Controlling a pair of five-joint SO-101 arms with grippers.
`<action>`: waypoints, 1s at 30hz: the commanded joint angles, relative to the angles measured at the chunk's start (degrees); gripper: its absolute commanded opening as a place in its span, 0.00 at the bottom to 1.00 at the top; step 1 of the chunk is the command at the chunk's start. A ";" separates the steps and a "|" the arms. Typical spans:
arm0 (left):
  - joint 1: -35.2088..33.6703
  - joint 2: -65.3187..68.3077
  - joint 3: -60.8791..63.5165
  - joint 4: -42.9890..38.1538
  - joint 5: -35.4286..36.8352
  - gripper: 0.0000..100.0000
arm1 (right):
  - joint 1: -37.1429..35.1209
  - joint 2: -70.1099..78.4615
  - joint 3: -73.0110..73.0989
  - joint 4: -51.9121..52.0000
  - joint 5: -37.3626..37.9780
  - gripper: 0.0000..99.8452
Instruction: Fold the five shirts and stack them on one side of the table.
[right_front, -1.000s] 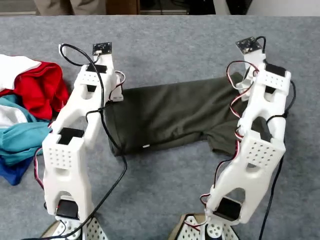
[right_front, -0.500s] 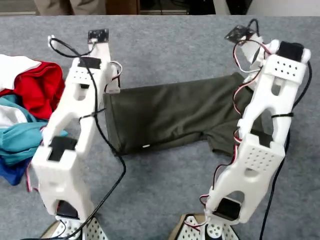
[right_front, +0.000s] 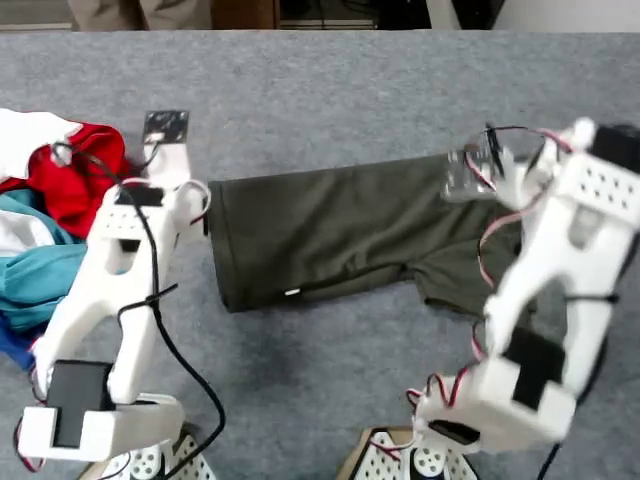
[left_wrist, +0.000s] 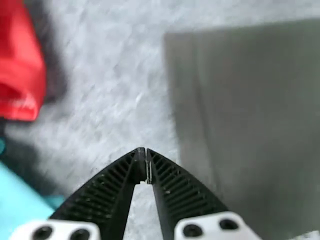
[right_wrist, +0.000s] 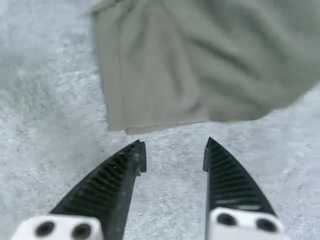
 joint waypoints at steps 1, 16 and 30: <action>-2.11 -2.68 2.99 -1.41 -0.62 0.02 | 3.91 -9.89 15.78 -10.02 5.63 0.21; -2.64 -3.03 16.26 -10.02 -0.26 0.02 | 6.37 -12.35 48.22 -38.86 12.40 0.25; -2.55 -2.68 15.91 -10.11 -0.26 0.02 | 7.16 3.30 42.59 -44.57 11.96 0.16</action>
